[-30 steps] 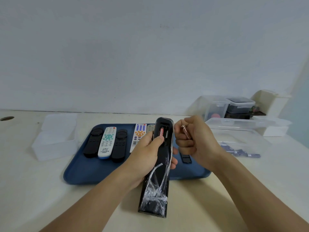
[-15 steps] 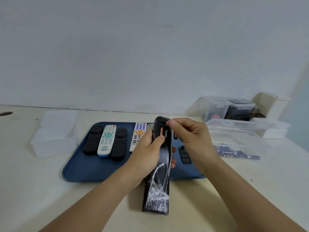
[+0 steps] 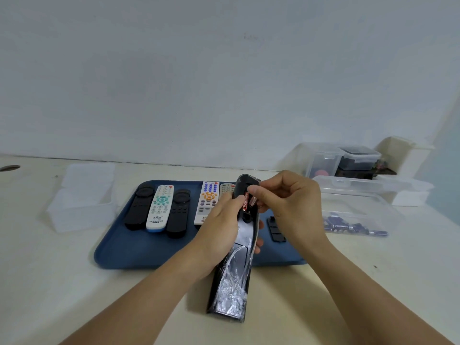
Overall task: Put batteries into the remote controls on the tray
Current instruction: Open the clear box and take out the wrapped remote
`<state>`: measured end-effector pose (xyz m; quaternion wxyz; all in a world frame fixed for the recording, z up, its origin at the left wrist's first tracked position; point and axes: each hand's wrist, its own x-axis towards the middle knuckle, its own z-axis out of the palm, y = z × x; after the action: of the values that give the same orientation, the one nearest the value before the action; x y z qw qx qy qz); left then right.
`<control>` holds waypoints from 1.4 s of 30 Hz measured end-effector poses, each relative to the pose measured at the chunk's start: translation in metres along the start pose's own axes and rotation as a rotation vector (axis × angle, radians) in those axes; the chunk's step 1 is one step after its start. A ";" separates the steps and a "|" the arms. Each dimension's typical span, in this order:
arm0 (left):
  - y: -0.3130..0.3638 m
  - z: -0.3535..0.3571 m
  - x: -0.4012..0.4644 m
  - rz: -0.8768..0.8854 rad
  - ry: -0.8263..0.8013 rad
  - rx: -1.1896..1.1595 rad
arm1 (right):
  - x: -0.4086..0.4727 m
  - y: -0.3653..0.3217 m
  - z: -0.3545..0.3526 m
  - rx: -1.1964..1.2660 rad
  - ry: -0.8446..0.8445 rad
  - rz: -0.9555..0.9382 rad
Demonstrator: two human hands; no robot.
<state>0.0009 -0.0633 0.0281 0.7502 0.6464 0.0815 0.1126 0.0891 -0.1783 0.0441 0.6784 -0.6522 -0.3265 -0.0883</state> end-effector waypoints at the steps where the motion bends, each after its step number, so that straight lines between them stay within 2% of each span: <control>1: 0.000 0.000 0.000 0.011 0.006 0.001 | -0.001 0.002 0.002 -0.048 -0.001 -0.020; 5: -0.002 0.002 -0.003 0.082 0.026 0.017 | -0.001 0.007 0.004 -0.259 0.018 -0.173; 12: 0.001 0.001 -0.004 0.170 0.027 0.049 | 0.000 0.015 0.004 -0.324 -0.028 -0.301; 16: 0.004 -0.003 -0.005 0.164 0.068 0.072 | -0.002 0.017 0.003 -0.571 -0.168 -0.476; 19: 0.001 -0.006 -0.005 0.142 0.084 0.109 | 0.001 0.013 -0.001 -0.755 -0.302 -0.493; 21: -0.001 -0.007 -0.004 0.124 0.092 0.114 | 0.003 0.010 -0.007 -0.754 -0.357 -0.515; 23: 0.000 -0.005 -0.002 0.110 0.082 0.084 | 0.008 0.008 -0.018 -0.567 -0.281 -0.442; 25: 0.003 -0.003 0.003 0.085 0.065 0.041 | 0.018 0.005 -0.032 -0.361 -0.120 -0.220; 26: 0.003 -0.003 0.005 0.067 0.062 0.030 | 0.022 0.005 -0.038 -0.329 -0.098 -0.109; 27: 0.003 -0.002 0.006 0.048 0.054 0.028 | 0.025 0.007 -0.045 -0.387 -0.148 -0.022; 30: 0.001 0.000 0.005 -0.004 0.019 0.016 | 0.028 0.015 -0.058 -0.871 -0.559 0.147; 32: 0.001 0.000 0.004 -0.043 0.025 -0.012 | 0.024 0.017 -0.058 -1.042 -0.750 0.260; 34: 0.002 -0.001 0.002 -0.072 0.030 -0.027 | 0.023 0.022 -0.056 -1.067 -0.781 0.309; 40: 0.004 -0.004 0.003 -0.070 -0.026 0.012 | 0.026 0.033 -0.051 -0.925 -0.793 0.332; 42: 0.006 -0.005 0.004 -0.063 -0.025 0.036 | 0.026 0.038 -0.045 -0.967 -0.773 0.274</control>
<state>0.0028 -0.0564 0.0330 0.7426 0.6582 0.0946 0.0795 0.1444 -0.2078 0.0297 0.1456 -0.9056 -0.3845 0.1039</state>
